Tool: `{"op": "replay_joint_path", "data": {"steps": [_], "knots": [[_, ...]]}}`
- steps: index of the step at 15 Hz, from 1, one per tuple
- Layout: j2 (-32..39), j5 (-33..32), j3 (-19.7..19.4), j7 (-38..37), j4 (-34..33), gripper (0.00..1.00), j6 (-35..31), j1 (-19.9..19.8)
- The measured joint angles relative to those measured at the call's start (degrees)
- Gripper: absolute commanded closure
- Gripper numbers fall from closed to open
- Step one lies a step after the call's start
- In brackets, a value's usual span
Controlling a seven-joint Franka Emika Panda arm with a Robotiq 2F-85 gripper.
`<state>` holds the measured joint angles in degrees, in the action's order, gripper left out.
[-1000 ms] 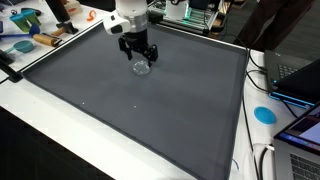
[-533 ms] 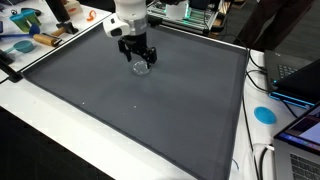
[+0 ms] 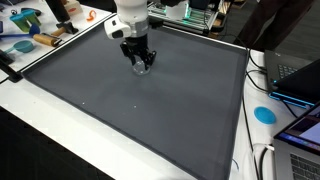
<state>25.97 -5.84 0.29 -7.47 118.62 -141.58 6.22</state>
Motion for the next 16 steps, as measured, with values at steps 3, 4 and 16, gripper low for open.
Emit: {"op": "replay_joint_path", "data": {"steps": [3,4,16], "knots": [[0.0,0.0,0.0,-0.3,-0.2,0.89,0.0,0.2],[0.0,0.0,0.0,-0.3,-0.2,0.95,0.0,0.3],[-0.1,0.0,-0.2,-0.5,-0.3,0.99,0.0,0.3]]}}
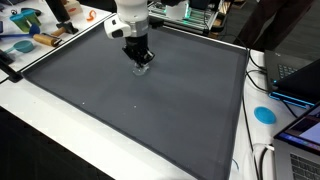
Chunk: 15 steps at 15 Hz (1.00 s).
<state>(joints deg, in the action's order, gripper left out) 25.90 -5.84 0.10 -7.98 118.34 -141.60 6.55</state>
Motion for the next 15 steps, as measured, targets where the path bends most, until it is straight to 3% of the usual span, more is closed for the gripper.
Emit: {"op": "replay_joint_path", "data": {"steps": [7,8,11,15], "knots": [[0.1,0.0,-0.1,-0.7,0.0,0.99,0.0,0.1],[0.1,0.0,-0.1,-0.7,0.0,0.72,0.0,0.1],[0.1,0.0,-0.2,-1.0,0.0,0.60,0.0,0.1],[0.1,0.0,-0.3,-1.1,0.0,0.29,0.0,0.2]]}}
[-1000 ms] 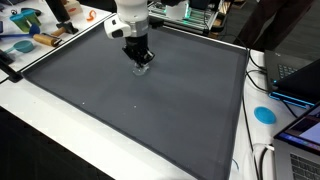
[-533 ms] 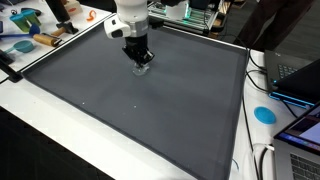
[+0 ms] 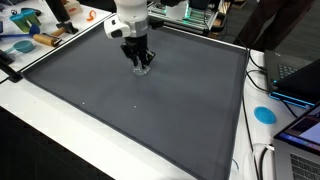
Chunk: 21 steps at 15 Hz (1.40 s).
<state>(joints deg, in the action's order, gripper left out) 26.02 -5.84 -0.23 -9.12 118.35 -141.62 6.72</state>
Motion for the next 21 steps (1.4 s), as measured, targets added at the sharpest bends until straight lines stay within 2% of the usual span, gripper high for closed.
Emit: {"op": "replay_joint_path", "data": {"steps": [4,16,21], "knots": [[0.0,0.0,-0.3,-0.3,0.0,0.00,0.0,0.1],[-0.9,0.0,-0.3,-1.9,-1.7,0.00,0.9,0.7],[-4.5,0.0,-0.2,-2.0,-2.9,0.00,5.9,0.7]]}}
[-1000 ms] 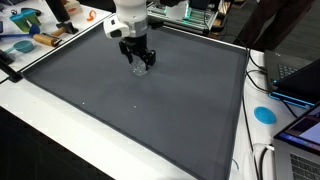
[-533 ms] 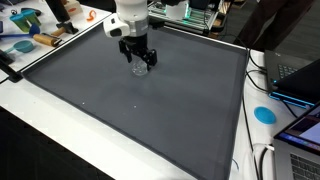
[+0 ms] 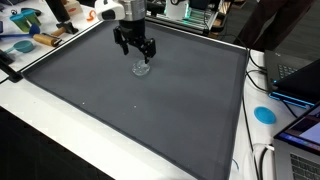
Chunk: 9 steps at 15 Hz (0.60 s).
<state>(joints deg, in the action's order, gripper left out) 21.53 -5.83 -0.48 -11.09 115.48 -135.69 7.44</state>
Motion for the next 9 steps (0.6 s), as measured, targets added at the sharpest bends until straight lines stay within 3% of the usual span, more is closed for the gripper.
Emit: {"op": "replay_joint_path", "data": {"steps": [9], "knots": [[-9.1,0.0,1.6,0.0,-4.8,0.00,21.0,0.1]]}}
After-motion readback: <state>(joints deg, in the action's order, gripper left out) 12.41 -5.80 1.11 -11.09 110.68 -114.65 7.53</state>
